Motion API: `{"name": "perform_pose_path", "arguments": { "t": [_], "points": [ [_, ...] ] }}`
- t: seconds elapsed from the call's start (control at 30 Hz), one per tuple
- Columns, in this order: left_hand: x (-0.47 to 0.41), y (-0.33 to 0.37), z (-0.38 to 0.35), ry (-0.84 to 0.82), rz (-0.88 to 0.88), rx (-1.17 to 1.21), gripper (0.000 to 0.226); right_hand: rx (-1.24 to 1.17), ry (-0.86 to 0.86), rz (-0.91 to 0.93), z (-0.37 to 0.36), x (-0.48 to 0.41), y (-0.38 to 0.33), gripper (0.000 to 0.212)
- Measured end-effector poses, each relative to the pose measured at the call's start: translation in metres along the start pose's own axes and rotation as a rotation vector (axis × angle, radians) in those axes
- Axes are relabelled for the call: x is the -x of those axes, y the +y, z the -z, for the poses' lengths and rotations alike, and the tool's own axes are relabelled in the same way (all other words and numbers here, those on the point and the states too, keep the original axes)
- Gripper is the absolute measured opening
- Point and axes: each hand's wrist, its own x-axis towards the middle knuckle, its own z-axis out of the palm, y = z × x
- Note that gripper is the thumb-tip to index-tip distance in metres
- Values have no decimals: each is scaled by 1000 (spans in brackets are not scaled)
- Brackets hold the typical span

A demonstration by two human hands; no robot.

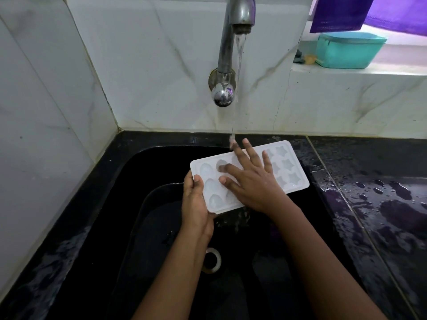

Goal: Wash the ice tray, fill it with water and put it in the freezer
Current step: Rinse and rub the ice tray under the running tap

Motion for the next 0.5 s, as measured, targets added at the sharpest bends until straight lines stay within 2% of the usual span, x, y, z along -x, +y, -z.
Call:
{"name": "perform_pose_path", "arguments": {
  "t": [0.13, 0.27, 0.37, 0.43, 0.5],
  "points": [
    [2, -1, -4, -16, 11, 2, 26, 69, 160, -32, -4, -1, -8, 68],
    [-2, 4, 1, 2, -12, 17, 29, -10, 68, 28, -6, -2, -14, 62],
    [-1, 1, 1, -12, -15, -13, 26, -36, 51, -42, 1, -3, -4, 49],
    [0, -2, -1, -26, -5, -34, 25, 5, 133, -66, -1, -1, -3, 61],
    [0, -3, -1, -26, 3, -30, 26, 5, 127, -36, -4, 1, -8, 69]
  ]
}}
